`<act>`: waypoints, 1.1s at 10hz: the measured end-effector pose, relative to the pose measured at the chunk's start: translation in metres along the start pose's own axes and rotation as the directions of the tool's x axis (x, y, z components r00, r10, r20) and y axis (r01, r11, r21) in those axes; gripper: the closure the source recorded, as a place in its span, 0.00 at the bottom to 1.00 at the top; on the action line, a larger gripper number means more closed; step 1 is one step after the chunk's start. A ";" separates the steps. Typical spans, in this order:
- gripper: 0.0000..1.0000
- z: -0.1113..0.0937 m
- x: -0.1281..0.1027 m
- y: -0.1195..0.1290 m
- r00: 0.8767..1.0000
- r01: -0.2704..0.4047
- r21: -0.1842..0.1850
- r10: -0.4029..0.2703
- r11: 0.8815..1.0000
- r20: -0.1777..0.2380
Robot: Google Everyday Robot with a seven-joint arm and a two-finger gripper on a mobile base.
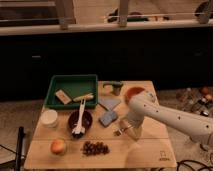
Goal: Place fork in paper cup
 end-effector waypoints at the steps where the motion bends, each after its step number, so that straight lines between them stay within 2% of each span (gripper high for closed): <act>1: 0.38 0.004 0.000 0.002 1.000 -0.009 -0.010 0.009 1.000 0.003; 4: 0.66 0.004 0.000 0.001 1.000 -0.017 -0.009 0.017 1.000 0.005; 5: 0.80 0.000 0.000 -0.001 1.000 -0.016 -0.005 0.016 1.000 0.005; 7: 0.95 -0.003 -0.001 -0.002 1.000 -0.011 -0.002 0.011 1.000 0.004; 8: 1.00 -0.005 0.000 0.001 1.000 -0.011 -0.011 0.011 1.000 0.002; 11: 1.00 -0.002 0.001 0.003 1.000 -0.024 -0.021 0.024 0.999 0.005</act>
